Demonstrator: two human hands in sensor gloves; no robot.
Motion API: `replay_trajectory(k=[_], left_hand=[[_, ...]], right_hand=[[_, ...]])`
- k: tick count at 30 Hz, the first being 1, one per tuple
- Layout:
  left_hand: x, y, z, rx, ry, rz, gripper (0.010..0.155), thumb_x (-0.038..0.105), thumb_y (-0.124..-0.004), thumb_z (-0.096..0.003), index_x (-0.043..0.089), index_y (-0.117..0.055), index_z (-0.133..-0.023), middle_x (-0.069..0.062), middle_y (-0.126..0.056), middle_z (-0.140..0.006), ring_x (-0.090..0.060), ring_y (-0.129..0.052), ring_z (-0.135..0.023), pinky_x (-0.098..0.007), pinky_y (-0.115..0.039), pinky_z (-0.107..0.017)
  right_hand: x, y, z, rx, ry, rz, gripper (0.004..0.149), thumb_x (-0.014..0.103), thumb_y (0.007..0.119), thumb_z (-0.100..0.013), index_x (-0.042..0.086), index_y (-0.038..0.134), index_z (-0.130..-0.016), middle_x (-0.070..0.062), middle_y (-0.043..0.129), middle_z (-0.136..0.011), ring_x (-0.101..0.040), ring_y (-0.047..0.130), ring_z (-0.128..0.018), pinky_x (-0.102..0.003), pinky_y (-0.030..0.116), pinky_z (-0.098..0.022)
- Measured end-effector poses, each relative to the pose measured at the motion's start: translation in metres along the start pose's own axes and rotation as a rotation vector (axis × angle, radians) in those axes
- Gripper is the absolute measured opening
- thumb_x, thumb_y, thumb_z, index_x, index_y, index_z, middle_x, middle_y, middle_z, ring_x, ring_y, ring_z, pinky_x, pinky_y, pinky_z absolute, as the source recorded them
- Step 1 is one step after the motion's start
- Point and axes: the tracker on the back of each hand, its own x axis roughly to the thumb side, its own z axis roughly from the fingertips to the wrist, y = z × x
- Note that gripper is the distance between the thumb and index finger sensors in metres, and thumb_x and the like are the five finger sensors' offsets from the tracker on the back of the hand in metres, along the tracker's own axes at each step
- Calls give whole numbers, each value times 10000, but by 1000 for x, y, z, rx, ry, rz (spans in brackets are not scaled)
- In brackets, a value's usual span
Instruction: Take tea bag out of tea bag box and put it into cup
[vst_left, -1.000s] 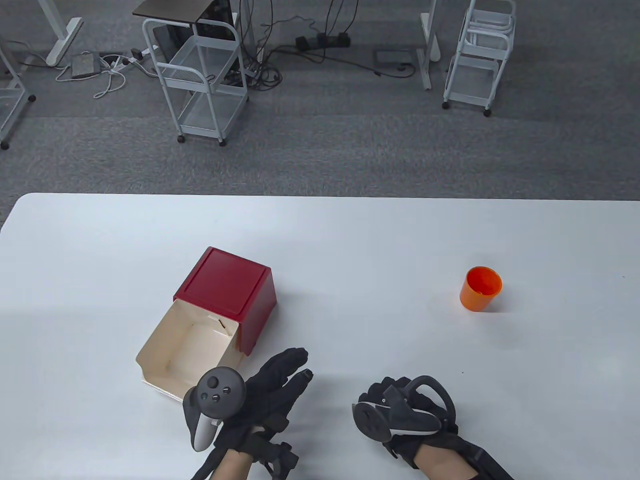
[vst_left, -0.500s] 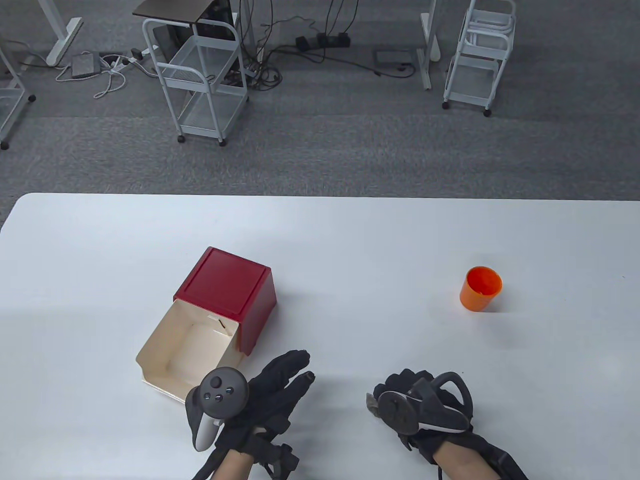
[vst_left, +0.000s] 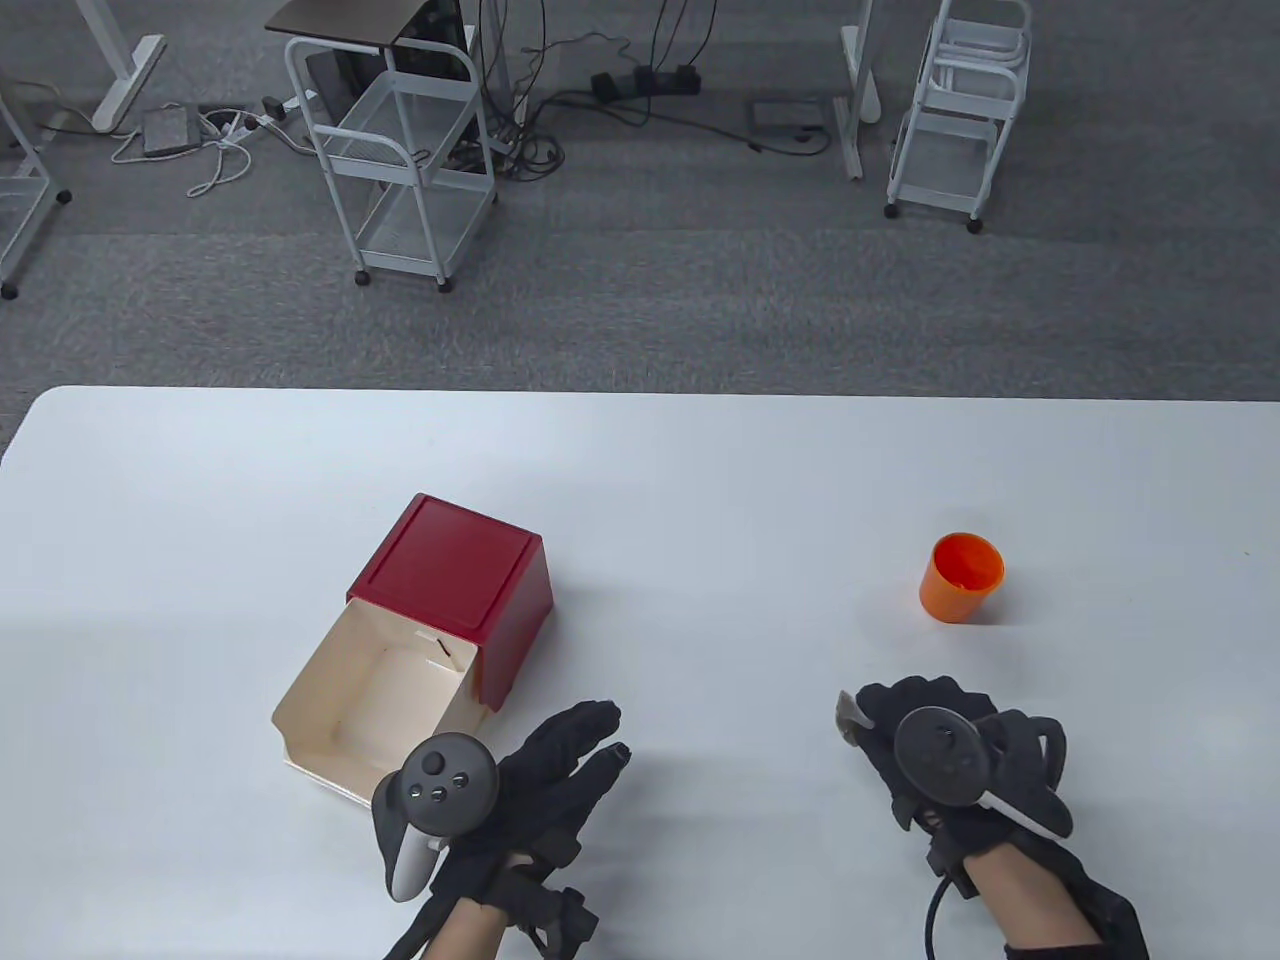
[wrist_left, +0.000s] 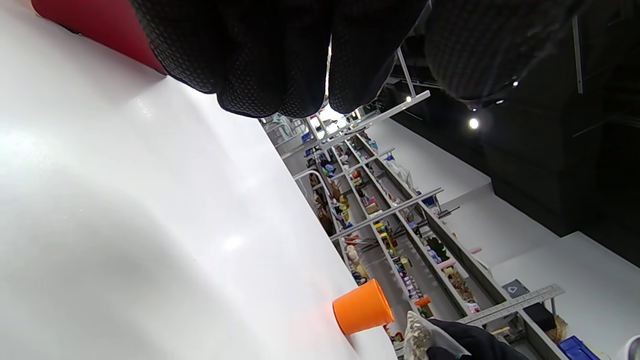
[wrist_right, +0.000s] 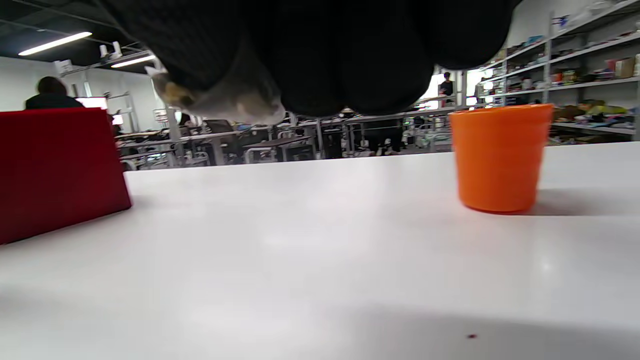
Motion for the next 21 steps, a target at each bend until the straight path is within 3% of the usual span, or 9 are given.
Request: replay_trajectory(k=[10, 21], left_hand=[[-1, -1, -1, -13, 9, -6, 644, 592, -702, -478, 258, -758, -1026, -106, -770, -1114, -347, -820, -947, -466, -711, -698], [-1, -2, -2, -22, 12, -12, 643, 592, -702, -479, 261, -757, -1027, -105, -772, -1114, -345, -819, -949, -467, -706, -702]], right_hand=[[-54, -20, -22, -53, 205, 22, 402, 384, 800, -460, 191, 799, -813, -93, 872, -747, -361, 858, -610, -524, 689, -558], [-90, -18, -50, -68, 412, -19, 403, 378, 795, -471, 192, 788, -829, -96, 859, -769, -364, 846, -636, -525, 675, -582]])
